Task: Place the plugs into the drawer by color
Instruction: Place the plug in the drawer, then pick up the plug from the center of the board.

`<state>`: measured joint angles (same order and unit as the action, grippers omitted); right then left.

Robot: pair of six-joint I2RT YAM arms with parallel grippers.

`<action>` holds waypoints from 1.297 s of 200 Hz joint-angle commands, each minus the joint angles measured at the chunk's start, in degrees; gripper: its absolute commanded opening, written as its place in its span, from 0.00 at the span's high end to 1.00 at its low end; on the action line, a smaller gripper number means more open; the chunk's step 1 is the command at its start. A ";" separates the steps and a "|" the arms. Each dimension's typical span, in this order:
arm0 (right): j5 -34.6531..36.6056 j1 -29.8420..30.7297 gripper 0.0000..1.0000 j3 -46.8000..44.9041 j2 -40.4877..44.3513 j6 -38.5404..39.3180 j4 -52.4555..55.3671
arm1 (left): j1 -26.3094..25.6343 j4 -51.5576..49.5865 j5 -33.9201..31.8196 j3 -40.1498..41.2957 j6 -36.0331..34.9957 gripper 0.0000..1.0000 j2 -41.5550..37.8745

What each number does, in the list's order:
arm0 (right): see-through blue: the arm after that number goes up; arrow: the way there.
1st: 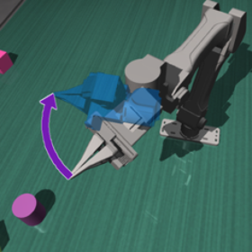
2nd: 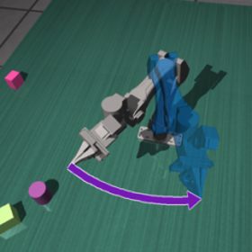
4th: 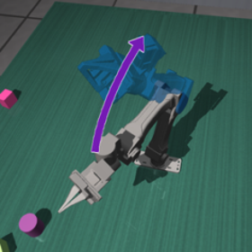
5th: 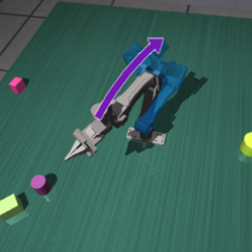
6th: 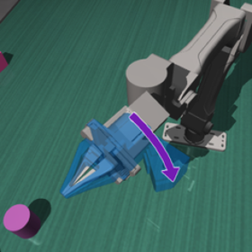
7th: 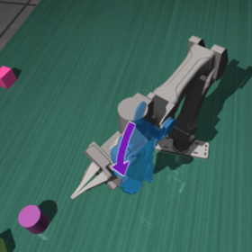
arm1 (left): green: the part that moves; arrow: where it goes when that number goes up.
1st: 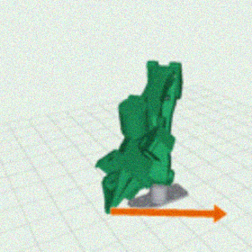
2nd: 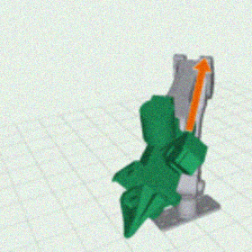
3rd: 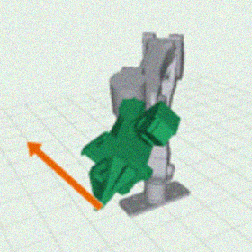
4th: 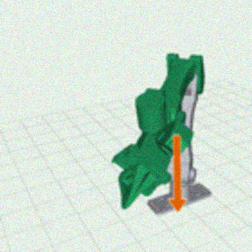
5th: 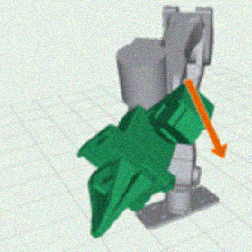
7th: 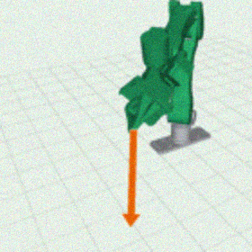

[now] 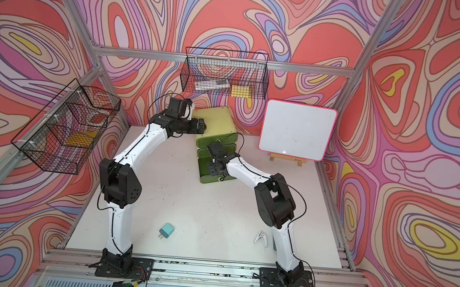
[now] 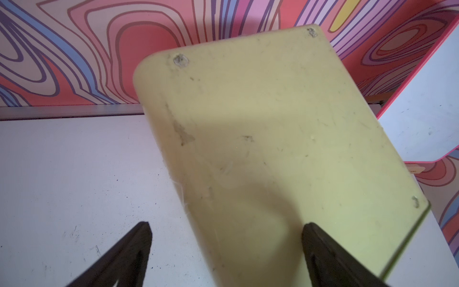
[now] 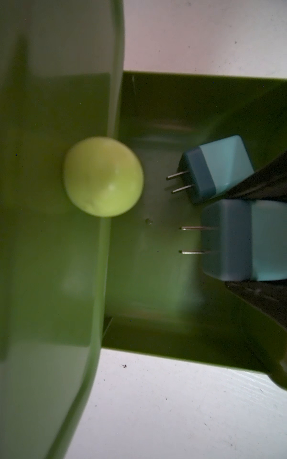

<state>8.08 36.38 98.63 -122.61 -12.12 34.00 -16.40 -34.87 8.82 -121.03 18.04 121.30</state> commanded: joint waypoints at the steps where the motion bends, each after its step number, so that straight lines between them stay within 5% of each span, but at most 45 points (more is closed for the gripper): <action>1: 1.41 -1.03 0.59 2.14 -2.07 -1.15 0.39 | 0.43 -2.13 -0.45 1.26 -0.42 0.07 -0.16; 63: 1.38 -1.31 0.57 3.86 -2.96 -1.00 1.48 | 0.41 -2.04 -0.58 1.24 -0.55 0.06 -0.25; 115: 0.19 -1.40 0.38 3.84 -0.16 0.42 2.13 | 0.49 -2.05 -0.99 1.15 -0.99 0.06 -0.36; 157: -6.26 -0.54 0.36 -3.21 7.82 4.31 -1.84 | 0.58 -2.30 -1.05 1.15 -1.17 0.06 -0.36; 204: -8.41 13.29 0.36 -23.09 22.66 10.97 -15.28 | 0.58 -2.22 -0.95 1.15 -1.08 0.06 -0.53; 259: -5.09 29.90 0.36 -26.74 17.85 15.04 -15.37 | 0.58 -2.06 -0.72 0.97 -1.08 0.06 -0.69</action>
<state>1.45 63.90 73.08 -101.60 0.08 18.74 -16.40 -34.81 8.80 -121.03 17.85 121.30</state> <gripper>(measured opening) 0.630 0.936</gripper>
